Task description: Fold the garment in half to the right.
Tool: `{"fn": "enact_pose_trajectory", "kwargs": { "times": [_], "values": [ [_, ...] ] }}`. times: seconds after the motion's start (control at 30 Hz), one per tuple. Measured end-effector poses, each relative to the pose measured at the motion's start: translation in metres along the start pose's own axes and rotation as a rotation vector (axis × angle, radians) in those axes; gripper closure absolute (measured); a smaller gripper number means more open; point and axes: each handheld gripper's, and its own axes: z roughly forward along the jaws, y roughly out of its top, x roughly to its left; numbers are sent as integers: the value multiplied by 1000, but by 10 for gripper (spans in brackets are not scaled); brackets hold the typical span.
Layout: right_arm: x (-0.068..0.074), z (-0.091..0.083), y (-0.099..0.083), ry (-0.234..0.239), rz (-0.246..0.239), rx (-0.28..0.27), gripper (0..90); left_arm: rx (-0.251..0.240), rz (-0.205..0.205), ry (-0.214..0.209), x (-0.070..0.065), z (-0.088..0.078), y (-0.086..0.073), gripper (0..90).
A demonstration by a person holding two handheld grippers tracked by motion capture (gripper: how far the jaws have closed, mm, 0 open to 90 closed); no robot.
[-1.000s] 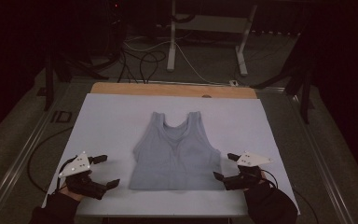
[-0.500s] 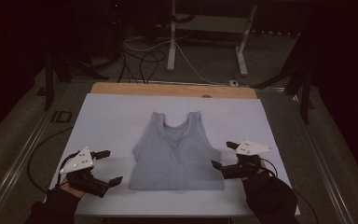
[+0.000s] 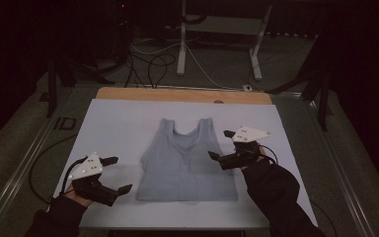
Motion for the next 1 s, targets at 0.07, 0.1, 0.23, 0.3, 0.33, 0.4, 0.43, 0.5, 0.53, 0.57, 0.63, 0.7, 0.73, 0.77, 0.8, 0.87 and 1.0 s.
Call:
{"fn": "enact_pose_trajectory", "kwargs": {
  "times": [0.07, 0.1, 0.23, 0.3, 0.33, 0.4, 0.43, 0.5, 0.53, 0.57, 0.63, 0.7, 0.73, 0.77, 0.8, 0.87, 1.0],
  "values": [
    [-1, 10, 8, 15, -10, -2, 91, 24, -10, 13, -2, 2, 1, 6],
    [-1, 10, 8, 15, -10, -2, 91, 24, -10, 13, -2, 2, 1, 6],
    [-2, 24, 19, 35, -17, -11, 91, 26, -13, 21, -8, 5, 3, 6],
    [-1, 34, 27, 50, -28, -11, 91, 28, -14, 25, -11, 6, 6, 6],
    [-1, 34, 27, 50, -28, -11, 91, 26, -17, 34, -13, 7, 7, 6],
    [-1, 41, 32, 56, -36, -10, 91, 27, -18, 41, -15, 9, 8, 6],
    [-1, 48, 37, 63, -36, -12, 91, 29, -19, 48, -17, 10, 8, 6],
    [-1, 51, 39, 57, -44, -10, 91, 40, -12, 66, -21, 13, 8, 6],
    [-1, 54, 41, 54, -55, -11, 91, 37, -9, 71, -24, 15, 8, 6],
    [-1, 58, 43, 53, -58, -11, 91, 40, -15, 71, -26, 16, 8, 6],
    [-1, 63, 45, 62, -58, -13, 91, 33, -22, 73, -30, 17, 8, 7],
    [-1, 69, 48, 70, -65, -6, 91, 37, -11, 79, -35, 19, 8, 6],
    [-1, 75, 50, 81, -64, -7, 91, 40, -5, 81, -37, 20, 8, 7],
    [-1, 75, 50, 81, -64, -7, 91, 43, -2, 81, -39, 21, 8, 7],
    [-1, 82, 53, 90, -62, -7, 91, 44, -2, 80, -40, 22, 8, 6],
    [-1, 85, 55, 95, -62, -10, 91, 49, -1, 76, -42, 24, 7, 6],
    [3, 101, 59, 111, -75, -13, 91, 90, 9, 72, -44, 32, 2, 6]
  ]
}}
